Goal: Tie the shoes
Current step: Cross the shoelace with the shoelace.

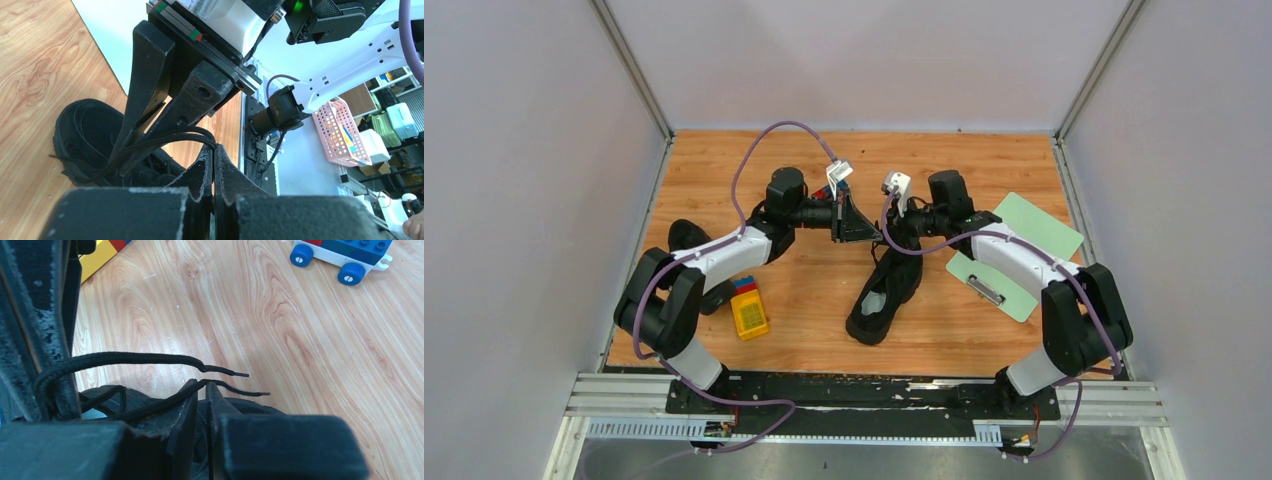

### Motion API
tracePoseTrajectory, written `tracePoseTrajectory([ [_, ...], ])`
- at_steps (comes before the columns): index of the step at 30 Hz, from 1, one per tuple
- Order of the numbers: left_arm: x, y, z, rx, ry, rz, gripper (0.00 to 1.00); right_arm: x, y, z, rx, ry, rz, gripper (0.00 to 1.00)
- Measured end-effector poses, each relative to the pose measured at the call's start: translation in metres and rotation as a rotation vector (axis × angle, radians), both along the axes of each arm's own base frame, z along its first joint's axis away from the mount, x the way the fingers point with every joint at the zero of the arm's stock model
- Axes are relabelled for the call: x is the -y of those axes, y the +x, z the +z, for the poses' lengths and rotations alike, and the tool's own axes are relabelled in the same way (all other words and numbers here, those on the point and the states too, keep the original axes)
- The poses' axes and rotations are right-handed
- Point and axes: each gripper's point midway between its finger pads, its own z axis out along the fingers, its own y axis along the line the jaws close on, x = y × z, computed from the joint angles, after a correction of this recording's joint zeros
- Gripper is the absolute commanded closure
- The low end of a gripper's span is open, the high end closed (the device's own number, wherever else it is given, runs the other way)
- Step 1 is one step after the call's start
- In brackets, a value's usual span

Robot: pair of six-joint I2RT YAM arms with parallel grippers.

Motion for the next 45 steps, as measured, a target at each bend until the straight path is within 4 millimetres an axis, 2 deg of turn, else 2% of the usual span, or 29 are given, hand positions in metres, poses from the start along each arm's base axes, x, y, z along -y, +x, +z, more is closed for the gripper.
tracePoseTrajectory([
  [2,0.000,0.000,0.000,0.000,0.000,0.001,1.00,0.001,0.001,0.000,0.000,-0.004,-0.008,0.96],
  [8,-0.002,0.002,-0.001,0.000,0.004,0.005,1.00,0.015,0.002,0.004,-0.012,-0.021,-0.050,0.98],
  [13,-0.004,0.004,-0.005,0.001,0.016,0.015,1.00,0.035,-0.003,0.043,0.069,0.001,-0.087,1.00],
  [16,-0.005,0.005,-0.007,-0.003,0.025,0.019,1.00,0.039,-0.012,0.067,0.127,0.024,-0.085,1.00],
  [18,-0.006,0.005,-0.010,-0.004,0.036,0.026,1.00,0.040,-0.019,0.076,0.138,0.035,-0.075,1.00],
  [24,-0.009,0.008,-0.020,-0.008,0.079,0.054,1.00,0.037,-0.047,0.078,0.045,0.054,0.001,1.00],
  [31,-0.010,0.011,-0.024,-0.013,0.100,0.077,1.00,0.030,-0.078,0.096,-0.046,0.124,0.094,1.00],
  [35,-0.009,0.013,-0.021,-0.007,0.098,0.080,1.00,0.024,-0.089,0.098,-0.098,0.148,0.131,1.00],
  [45,-0.007,0.016,-0.024,-0.013,0.102,0.080,1.00,0.008,-0.096,0.098,-0.104,0.135,0.200,1.00],
])
